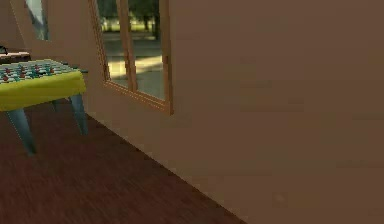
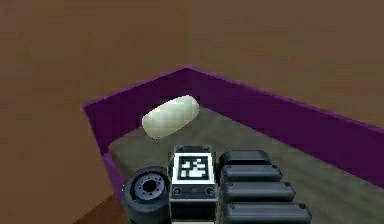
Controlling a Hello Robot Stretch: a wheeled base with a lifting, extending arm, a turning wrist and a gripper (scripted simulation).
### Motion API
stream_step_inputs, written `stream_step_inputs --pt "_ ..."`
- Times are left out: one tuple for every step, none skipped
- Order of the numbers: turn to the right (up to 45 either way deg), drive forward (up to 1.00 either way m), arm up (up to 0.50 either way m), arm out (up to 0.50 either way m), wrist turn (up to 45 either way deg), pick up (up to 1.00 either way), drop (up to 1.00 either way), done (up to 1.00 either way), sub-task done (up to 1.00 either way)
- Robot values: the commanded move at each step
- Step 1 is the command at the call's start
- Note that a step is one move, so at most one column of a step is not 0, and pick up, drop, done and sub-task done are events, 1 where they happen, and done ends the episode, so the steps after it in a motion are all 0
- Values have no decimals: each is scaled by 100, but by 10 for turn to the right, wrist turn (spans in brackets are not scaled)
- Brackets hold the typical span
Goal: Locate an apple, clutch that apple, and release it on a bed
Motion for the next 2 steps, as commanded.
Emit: stream_step_inputs --pt "-90 0 0 0 0 0 0 0 0" --pt "450 0 0 0 0 0 0 0 0"
